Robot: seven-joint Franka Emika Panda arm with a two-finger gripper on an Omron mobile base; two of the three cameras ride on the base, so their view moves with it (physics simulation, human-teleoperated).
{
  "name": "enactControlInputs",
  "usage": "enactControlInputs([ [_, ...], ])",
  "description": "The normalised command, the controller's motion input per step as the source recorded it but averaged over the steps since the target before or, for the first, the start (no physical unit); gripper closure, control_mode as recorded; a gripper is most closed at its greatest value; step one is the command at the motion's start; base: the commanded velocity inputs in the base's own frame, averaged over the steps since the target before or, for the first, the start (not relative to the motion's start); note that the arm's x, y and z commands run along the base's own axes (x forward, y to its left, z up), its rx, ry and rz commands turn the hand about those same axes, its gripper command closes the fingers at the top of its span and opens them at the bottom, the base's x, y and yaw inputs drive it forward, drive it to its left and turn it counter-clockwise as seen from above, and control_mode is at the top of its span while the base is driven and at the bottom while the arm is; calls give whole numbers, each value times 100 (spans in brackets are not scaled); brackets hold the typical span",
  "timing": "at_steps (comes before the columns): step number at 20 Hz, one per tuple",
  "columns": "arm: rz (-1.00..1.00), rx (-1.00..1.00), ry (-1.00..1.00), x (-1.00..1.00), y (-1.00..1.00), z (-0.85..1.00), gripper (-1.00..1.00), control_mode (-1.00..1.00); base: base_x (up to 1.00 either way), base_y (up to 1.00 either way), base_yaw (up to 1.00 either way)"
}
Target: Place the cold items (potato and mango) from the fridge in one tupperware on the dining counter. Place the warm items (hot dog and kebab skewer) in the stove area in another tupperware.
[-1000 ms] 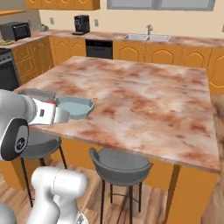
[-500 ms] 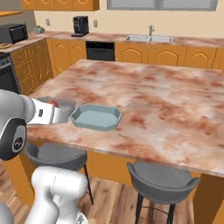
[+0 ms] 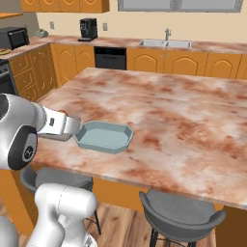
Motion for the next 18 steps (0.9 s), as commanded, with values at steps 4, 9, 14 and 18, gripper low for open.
enactControlInputs([
  [4, 0, 0, 59, 100, 4, -41, 100, -100, 0, 0, 0],
  [9, 0, 3, 58, 67, -3, -65, 100, -100, 0, 0, 0],
  [14, -1, 13, 30, 19, -19, -69, 100, -100, 0, 0, 0],
  [18, 2, 14, 15, 61, -42, -45, 100, -100, 0, 0, 0],
])
